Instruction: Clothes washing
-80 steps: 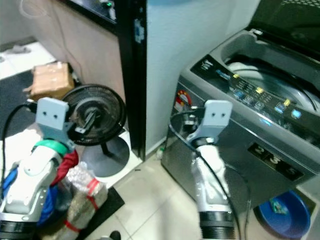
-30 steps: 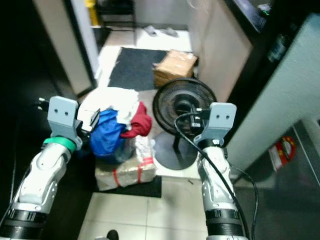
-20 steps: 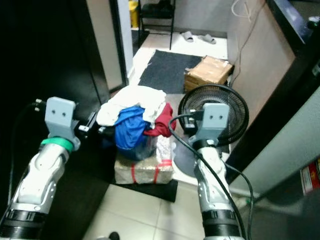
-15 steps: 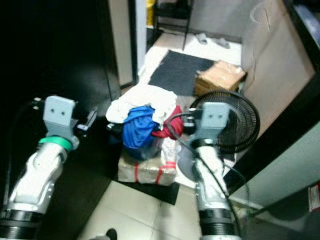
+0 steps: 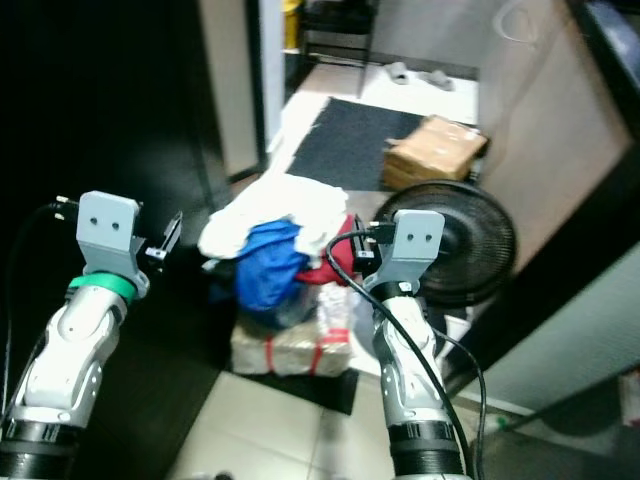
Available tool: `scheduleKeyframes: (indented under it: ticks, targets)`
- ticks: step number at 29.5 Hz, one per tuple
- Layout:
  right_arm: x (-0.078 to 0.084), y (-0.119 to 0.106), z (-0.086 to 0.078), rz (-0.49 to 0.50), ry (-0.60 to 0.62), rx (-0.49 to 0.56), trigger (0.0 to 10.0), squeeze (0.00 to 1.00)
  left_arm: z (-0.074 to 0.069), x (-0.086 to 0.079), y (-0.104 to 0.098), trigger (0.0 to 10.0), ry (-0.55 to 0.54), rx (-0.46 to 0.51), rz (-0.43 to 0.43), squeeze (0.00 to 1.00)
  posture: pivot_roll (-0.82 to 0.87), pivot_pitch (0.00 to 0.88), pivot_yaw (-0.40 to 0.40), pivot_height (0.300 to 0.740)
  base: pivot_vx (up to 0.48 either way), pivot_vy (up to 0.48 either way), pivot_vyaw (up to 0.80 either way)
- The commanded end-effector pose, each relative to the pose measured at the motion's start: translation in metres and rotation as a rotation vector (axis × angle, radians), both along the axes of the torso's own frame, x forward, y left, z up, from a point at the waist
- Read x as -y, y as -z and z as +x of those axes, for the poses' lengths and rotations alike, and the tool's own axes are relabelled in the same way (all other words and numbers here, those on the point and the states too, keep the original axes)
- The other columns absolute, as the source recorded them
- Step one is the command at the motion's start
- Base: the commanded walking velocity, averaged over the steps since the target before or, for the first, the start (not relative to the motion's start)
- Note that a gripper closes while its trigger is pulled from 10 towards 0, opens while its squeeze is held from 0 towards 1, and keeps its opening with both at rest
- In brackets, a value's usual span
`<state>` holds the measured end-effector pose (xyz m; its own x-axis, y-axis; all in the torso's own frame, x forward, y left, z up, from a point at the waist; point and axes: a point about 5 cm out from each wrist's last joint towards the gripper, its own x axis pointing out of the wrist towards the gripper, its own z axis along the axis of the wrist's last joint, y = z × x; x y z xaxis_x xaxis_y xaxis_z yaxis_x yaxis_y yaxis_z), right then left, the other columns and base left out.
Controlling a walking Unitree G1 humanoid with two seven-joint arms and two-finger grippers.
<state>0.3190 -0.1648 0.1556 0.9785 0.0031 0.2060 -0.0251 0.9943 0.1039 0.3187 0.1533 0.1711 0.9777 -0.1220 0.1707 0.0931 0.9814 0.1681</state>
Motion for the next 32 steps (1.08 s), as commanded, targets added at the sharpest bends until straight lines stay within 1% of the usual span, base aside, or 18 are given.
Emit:
scheduleKeyframes:
  ticks: [1, 32]
  targets:
    - [0.0012, 0.0025, -0.0003, 0.010, 0.013, -0.011, 10.0, 0.00, -0.0007, -0.0017, 0.0053, 10.0, 0.000, -0.018, 0.016, 0.00, -0.01, 0.008, 0.042, 0.740, 0.420, 0.000, 0.00]
    - [-0.0001, 0.0044, -0.0012, -0.014, 0.010, -0.019, 10.0, 0.00, -0.0016, -0.0013, 0.0076, 10.0, 0.001, -0.023, 0.019, 0.00, -0.01, 0.018, 0.043, 0.740, 0.422, 0.000, 0.00]
